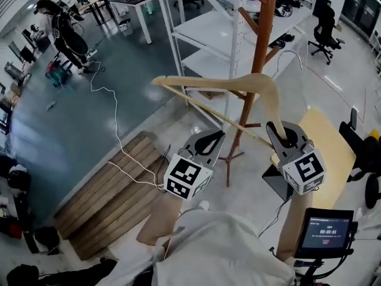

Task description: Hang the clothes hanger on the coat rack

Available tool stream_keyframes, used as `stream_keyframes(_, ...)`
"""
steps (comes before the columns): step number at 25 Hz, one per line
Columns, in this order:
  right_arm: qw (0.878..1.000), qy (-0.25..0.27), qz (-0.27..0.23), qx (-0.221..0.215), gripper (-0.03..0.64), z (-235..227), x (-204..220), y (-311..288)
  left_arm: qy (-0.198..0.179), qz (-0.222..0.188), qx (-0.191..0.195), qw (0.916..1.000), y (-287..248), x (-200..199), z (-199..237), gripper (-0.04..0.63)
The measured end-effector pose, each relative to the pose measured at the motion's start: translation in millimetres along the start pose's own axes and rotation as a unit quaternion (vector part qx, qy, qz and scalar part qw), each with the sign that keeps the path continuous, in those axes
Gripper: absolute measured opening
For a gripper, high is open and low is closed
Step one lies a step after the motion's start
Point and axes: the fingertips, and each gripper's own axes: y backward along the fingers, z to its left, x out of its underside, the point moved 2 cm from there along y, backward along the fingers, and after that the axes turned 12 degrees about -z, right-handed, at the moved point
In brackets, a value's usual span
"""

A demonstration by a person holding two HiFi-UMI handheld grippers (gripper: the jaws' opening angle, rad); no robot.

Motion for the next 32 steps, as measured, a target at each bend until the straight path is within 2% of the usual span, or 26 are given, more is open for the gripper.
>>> stream_keyframes(7, 0.998, 0.024, -0.037, -0.034, 0.011, -5.8, -53.6, -69.7, -0.042, -0.022, -0.068, 0.9966, 24.4, -44.0, 38.2, 0.012)
stream_keyframes(12, 0.997, 0.026, -0.063, -0.038, 0.011, -18.2, -91.1, -104.4, -0.064, -0.040, -0.090, 0.9930, 25.1, -76.2, 62.3, 0.020)
stream_keyframes(20, 0.998, 0.023, -0.059, -0.025, 0.011, -34.1, -111.1, -136.8, -0.086, -0.057, -0.091, 0.9905, 19.8, -102.9, 91.3, 0.020)
stream_keyframes(32, 0.999, 0.015, -0.040, 0.000, 0.011, -35.7, -92.4, -142.6, -0.071, -0.058, -0.072, 0.9932, 9.4, -94.2, 103.5, 0.020)
